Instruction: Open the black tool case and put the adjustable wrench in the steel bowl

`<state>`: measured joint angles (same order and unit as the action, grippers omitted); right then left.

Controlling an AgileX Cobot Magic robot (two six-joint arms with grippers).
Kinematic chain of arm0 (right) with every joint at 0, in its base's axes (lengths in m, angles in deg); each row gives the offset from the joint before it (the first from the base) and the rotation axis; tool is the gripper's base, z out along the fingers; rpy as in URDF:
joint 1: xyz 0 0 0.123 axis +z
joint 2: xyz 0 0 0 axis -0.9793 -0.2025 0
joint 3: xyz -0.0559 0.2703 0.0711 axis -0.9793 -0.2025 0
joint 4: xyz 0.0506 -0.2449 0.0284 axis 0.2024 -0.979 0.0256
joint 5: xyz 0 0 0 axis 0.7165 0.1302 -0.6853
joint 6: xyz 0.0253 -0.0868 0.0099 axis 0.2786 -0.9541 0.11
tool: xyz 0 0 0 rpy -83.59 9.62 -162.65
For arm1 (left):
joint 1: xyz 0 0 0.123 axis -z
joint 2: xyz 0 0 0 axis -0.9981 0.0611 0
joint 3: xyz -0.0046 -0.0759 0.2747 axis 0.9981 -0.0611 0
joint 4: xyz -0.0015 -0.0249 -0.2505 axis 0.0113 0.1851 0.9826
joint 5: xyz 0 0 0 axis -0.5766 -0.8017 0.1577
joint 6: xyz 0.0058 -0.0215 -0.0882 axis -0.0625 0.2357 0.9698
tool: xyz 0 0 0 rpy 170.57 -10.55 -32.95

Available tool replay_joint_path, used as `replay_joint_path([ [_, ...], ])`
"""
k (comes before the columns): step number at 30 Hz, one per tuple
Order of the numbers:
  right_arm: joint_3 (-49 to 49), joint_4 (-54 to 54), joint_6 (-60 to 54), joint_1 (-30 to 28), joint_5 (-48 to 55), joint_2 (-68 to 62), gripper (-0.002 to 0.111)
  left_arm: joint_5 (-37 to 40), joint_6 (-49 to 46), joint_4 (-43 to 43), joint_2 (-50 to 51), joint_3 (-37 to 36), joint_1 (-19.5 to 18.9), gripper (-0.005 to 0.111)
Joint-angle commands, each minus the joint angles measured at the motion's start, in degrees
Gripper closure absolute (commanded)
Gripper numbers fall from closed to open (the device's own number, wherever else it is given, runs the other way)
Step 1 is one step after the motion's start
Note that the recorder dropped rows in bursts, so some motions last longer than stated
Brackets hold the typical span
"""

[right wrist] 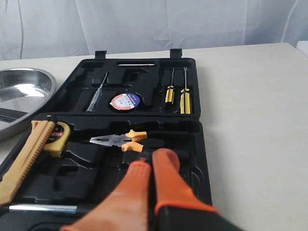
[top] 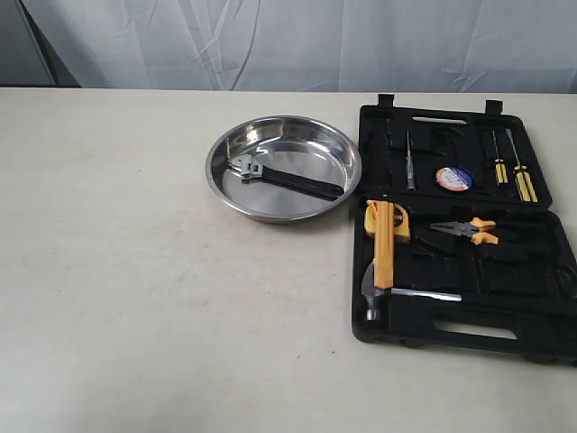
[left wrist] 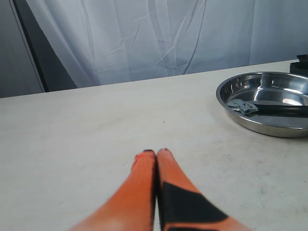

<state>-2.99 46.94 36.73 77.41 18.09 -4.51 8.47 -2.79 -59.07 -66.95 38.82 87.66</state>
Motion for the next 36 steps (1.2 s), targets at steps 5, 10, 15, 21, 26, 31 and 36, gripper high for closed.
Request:
replay_joint_path([
  [5, -0.14, -2.5, 0.69, -0.39, 2.23, 0.64, 0.108, -0.36, 0.04, -0.27, 0.2, 0.12, 0.06, 0.106],
  [10, -0.14, -1.67, 0.69, -0.39, 1.8, 0.64, 0.108, -0.36, 0.04, -0.27, 0.2, 0.12, 0.06, 0.106],
  [15, -0.14, -1.67, 0.69, -0.39, 1.8, 0.64, 0.108, -0.36, 0.04, -0.27, 0.2, 0.12, 0.06, 0.106],
  [21, -0.14, -1.67, 0.69, -0.39, 1.8, 0.64, 0.108, -0.36, 0.04, -0.27, 0.2, 0.12, 0.06, 0.106],
  [26, -0.14, -1.67, 0.69, -0.39, 1.64, 0.64, 0.108, -0.36, 0.04, -0.27, 0.2, 0.12, 0.06, 0.106],
  [31, -0.14, -1.67, 0.69, -0.39, 1.75, 0.64, 0.108, -0.36, 0.04, -0.27, 0.2, 0.12, 0.06, 0.106],
  [36, -0.14, -1.67, 0.69, -0.39, 1.75, 0.64, 0.108, -0.36, 0.04, -0.27, 0.2, 0.12, 0.06, 0.106],
])
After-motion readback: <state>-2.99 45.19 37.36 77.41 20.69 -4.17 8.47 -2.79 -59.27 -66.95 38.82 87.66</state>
